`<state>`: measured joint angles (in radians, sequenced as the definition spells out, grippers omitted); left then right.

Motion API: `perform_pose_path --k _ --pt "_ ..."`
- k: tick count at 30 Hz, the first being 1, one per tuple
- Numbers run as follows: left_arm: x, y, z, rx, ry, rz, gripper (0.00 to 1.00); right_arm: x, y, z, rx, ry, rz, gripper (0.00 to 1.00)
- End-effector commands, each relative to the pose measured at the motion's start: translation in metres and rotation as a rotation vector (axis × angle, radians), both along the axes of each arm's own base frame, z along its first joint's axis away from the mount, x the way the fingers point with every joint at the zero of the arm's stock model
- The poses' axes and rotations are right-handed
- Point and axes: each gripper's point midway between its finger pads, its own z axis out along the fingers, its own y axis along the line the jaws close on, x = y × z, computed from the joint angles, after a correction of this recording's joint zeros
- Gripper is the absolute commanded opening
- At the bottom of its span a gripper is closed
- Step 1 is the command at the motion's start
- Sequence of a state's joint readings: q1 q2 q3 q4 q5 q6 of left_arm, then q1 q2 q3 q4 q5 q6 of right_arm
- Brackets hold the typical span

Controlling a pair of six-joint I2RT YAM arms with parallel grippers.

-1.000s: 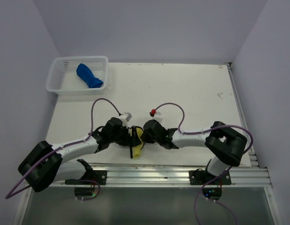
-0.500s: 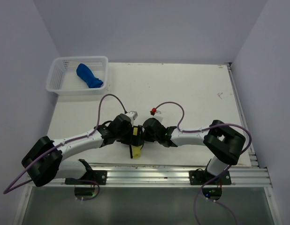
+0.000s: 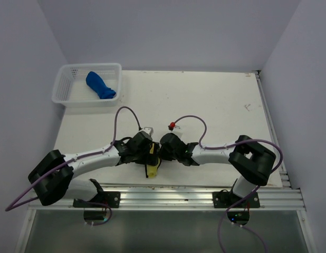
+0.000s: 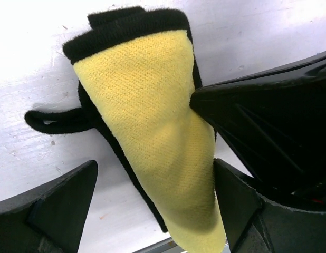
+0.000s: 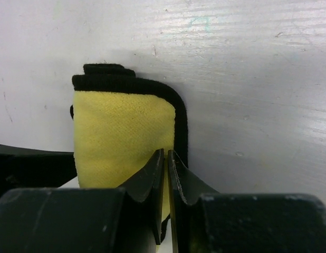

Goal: Roll the towels
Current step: Place the rolled towel into the container

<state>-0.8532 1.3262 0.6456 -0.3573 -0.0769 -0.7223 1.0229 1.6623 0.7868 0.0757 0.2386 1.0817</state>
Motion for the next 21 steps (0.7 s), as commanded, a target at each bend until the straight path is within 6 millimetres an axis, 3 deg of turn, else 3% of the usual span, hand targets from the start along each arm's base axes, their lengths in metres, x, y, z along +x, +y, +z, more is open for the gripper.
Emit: perform_pose_path --k 1,6,9,11,13,14,21 --pt "0.016 -0.014 0.025 -0.056 -0.083 0.042 0.93 0.007 0.019 0.024 0.077 -0.015 -0.009 0.11" --pt "0.013 -0.014 0.016 0.002 -0.074 0.034 0.93 0.006 0.019 0.026 0.087 -0.009 -0.014 0.13" --pt "0.012 -0.006 0.003 0.061 -0.073 0.052 0.93 0.007 0.011 0.028 0.093 -0.001 -0.034 0.26" --pt "0.012 -0.001 -0.003 0.080 -0.071 0.064 0.93 0.010 0.003 0.035 0.103 -0.009 -0.055 0.41" --pt "0.014 -0.001 0.000 0.067 -0.089 0.071 0.93 0.013 -0.014 0.031 0.084 -0.005 -0.087 0.46" --pt "0.015 -0.002 0.003 0.055 -0.098 0.079 0.93 0.016 -0.019 0.039 0.099 -0.016 -0.099 0.49" --pt "0.023 -0.019 0.028 -0.062 -0.161 0.068 0.92 0.026 -0.060 0.046 0.116 -0.019 -0.162 0.50"
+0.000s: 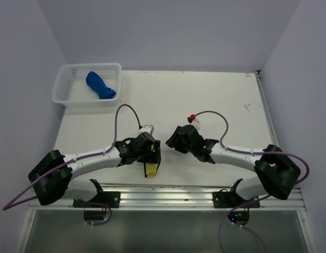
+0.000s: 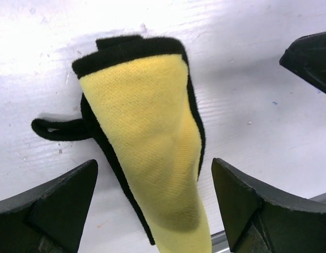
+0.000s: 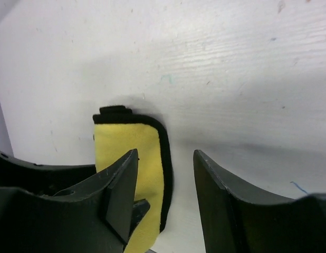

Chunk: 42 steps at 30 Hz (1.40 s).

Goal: Roll the towels
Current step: Place the rolled towel into the container

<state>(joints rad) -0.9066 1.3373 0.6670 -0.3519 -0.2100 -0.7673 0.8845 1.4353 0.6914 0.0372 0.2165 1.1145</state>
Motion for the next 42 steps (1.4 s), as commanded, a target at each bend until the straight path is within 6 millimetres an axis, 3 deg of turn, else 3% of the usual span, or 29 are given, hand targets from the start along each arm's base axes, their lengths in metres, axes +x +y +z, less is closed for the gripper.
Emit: perform_pose_path --k 1,6,11,17,26,27,32,37,42 --pt "0.012 -0.018 0.024 -0.106 -0.081 0.007 0.92 -0.002 -0.016 0.001 0.007 0.013 -0.021 0.50" --pt "0.012 -0.018 0.011 -0.069 -0.052 -0.001 0.93 -0.004 -0.022 0.002 0.015 0.018 -0.023 0.51" --pt "0.008 0.002 -0.014 0.070 0.004 0.042 0.93 -0.006 -0.022 0.000 0.019 0.025 -0.021 0.51" --pt "0.010 0.002 -0.016 0.075 -0.002 0.048 0.88 -0.007 -0.026 -0.002 0.008 0.021 -0.027 0.51" --pt "0.001 0.010 -0.026 0.090 0.027 0.044 0.56 -0.007 -0.033 0.002 -0.013 0.006 -0.035 0.51" --pt "-0.001 0.012 -0.028 0.093 0.032 0.048 0.46 -0.006 -0.033 0.003 -0.013 0.002 -0.036 0.51" --pt "-0.006 0.019 -0.027 0.088 0.031 0.059 0.24 -0.008 -0.035 0.003 -0.018 0.004 -0.033 0.51" --pt "-0.003 0.026 -0.012 0.110 0.000 0.063 0.17 -0.009 -0.035 0.006 -0.020 -0.002 -0.024 0.51" --pt "0.016 0.030 0.010 0.134 -0.036 0.076 0.13 -0.009 -0.037 0.011 -0.025 -0.009 -0.021 0.51"
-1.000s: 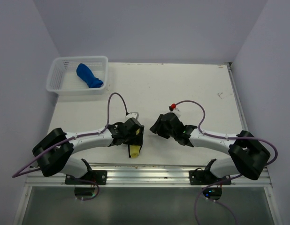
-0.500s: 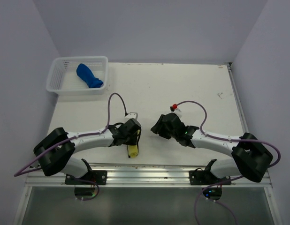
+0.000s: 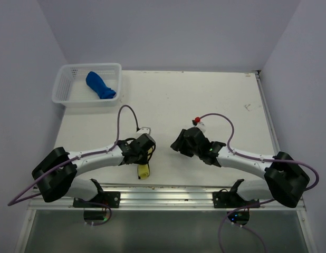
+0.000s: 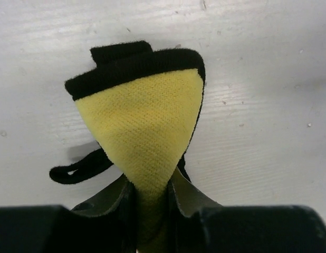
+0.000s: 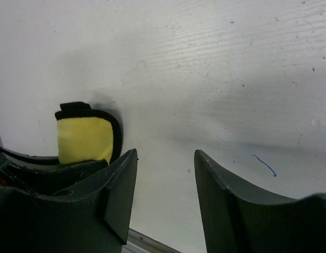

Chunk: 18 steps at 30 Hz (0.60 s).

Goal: Roll the towels
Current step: Place the rolled towel into the container

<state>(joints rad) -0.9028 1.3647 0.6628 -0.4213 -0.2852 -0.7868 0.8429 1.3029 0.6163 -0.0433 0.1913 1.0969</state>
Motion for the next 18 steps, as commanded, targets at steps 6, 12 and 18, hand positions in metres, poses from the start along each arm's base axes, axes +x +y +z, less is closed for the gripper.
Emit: perform_pose_path --k 6,12,18 --pt "0.084 0.036 0.079 -0.027 -0.138 0.112 0.03 0.006 -0.010 0.020 -0.011 -0.044 -0.003 0.52" --pt "0.171 0.076 0.153 -0.054 -0.265 0.227 0.00 0.008 -0.015 0.025 -0.019 -0.036 0.005 0.52" --pt "0.265 0.169 0.205 -0.102 -0.373 0.449 0.00 0.009 -0.013 0.030 -0.028 -0.020 0.052 0.53"
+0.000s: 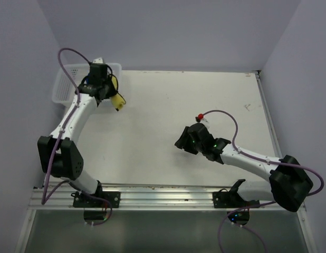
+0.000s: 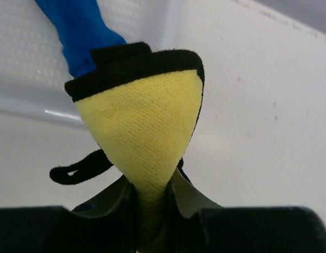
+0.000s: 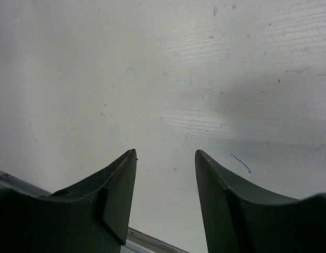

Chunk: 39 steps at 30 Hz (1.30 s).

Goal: Roll the towels
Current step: Place the rolled towel into the container

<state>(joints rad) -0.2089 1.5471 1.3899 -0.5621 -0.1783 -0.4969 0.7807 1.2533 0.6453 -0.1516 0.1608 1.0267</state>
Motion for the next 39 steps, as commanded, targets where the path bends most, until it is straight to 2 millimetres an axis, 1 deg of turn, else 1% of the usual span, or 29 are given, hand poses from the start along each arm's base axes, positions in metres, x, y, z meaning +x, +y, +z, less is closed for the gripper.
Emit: perform_pose_path --k 1,2,3,4,5,6,7,8,9,10,11,12,13,14,15,16,18,19,20,21,24,27,28,31,32,33,36,37,39 --pt "0.044 0.057 0.011 -0.016 -0.023 0.086 0.00 0.004 0.009 0.023 0.026 -0.022 0.059 0.53" --pt "0.062 0.078 0.034 -0.026 -0.081 0.127 0.00 0.006 0.010 0.025 0.030 -0.026 0.061 0.53" --pt "0.072 0.098 0.037 -0.025 -0.085 0.171 0.00 0.006 0.009 0.024 0.022 -0.021 0.070 0.53" --pt "0.083 0.111 0.014 -0.024 -0.023 0.200 0.00 0.007 0.010 0.023 0.016 -0.015 0.077 0.53" --pt "0.099 0.124 0.037 -0.019 -0.075 0.224 0.00 0.008 0.011 0.025 0.020 -0.013 0.088 0.53" --pt "0.105 0.144 0.035 -0.011 -0.065 0.265 0.00 0.008 0.012 0.026 0.018 -0.013 0.104 0.53" --pt "0.120 0.156 0.028 -0.003 -0.058 0.293 0.00 0.009 0.012 0.026 0.021 -0.010 0.108 0.53" --pt "0.125 0.171 0.024 -0.004 -0.057 0.320 0.00 0.009 0.014 0.027 0.030 -0.009 0.124 0.53" --pt "0.134 0.181 0.004 -0.005 -0.028 0.335 0.00 0.009 0.014 0.028 0.028 -0.008 0.133 0.53" --pt "0.139 0.186 -0.002 -0.018 -0.022 0.338 0.00 0.009 0.014 0.028 0.030 -0.008 0.138 0.53" --pt "0.145 0.200 0.000 -0.031 -0.039 0.355 0.00 0.012 0.012 0.028 0.027 -0.009 0.132 0.53" --pt "0.151 0.204 -0.021 -0.047 -0.005 0.361 0.00 0.012 0.010 0.027 0.019 -0.007 0.134 0.53" --pt "0.153 0.209 -0.027 -0.063 0.001 0.365 0.00 0.014 0.007 0.025 0.012 -0.005 0.127 0.53" --pt "0.153 0.216 -0.038 -0.070 0.019 0.375 0.00 0.015 0.006 0.023 0.005 0.001 0.126 0.53" --pt "0.152 0.218 -0.053 -0.077 0.046 0.384 0.00 0.016 0.003 0.021 -0.003 0.003 0.124 0.53" --pt "0.147 0.220 -0.070 -0.073 0.076 0.394 0.00 0.017 0.001 0.017 -0.008 0.013 0.119 0.53" --pt "0.144 0.221 -0.084 -0.070 0.086 0.398 0.00 0.018 0.001 0.012 0.004 0.031 0.128 0.53" --pt "0.141 0.222 -0.099 -0.062 0.105 0.405 0.00 0.019 -0.001 0.009 0.007 0.040 0.122 0.53" --pt "0.139 0.223 -0.104 -0.062 0.111 0.406 0.00 0.018 -0.002 0.004 0.004 0.051 0.122 0.53" --pt "0.137 0.222 -0.117 -0.062 0.135 0.405 0.00 0.019 -0.003 0.000 0.007 0.062 0.119 0.53" --pt "0.132 0.221 -0.136 -0.061 0.177 0.403 0.03 0.020 -0.003 -0.005 0.013 0.083 0.117 0.53" --pt "0.124 0.225 -0.151 -0.035 0.207 0.418 0.16 0.021 -0.005 -0.007 0.012 0.086 0.112 0.53" --pt "0.121 0.227 -0.157 -0.021 0.218 0.423 0.25 0.021 -0.006 -0.006 0.011 0.083 0.109 0.52" --pt "0.118 0.229 -0.168 -0.027 0.238 0.424 0.37 0.024 -0.008 0.001 0.008 0.047 0.103 0.55" --pt "0.118 0.231 -0.170 -0.031 0.239 0.428 0.39 0.025 -0.009 0.003 0.004 0.039 0.102 0.55" --pt "0.119 0.232 -0.170 -0.034 0.234 0.430 0.40 0.025 -0.011 0.004 -0.008 0.034 0.104 0.56" --pt "0.120 0.233 -0.168 -0.039 0.227 0.435 0.50 0.025 -0.011 0.005 -0.015 0.036 0.108 0.57" --pt "0.121 0.233 -0.166 -0.045 0.221 0.437 0.55 0.025 -0.012 0.005 -0.014 0.038 0.108 0.57" --pt "0.123 0.234 -0.162 -0.046 0.208 0.439 0.64 0.025 -0.011 0.006 -0.010 0.039 0.112 0.57"
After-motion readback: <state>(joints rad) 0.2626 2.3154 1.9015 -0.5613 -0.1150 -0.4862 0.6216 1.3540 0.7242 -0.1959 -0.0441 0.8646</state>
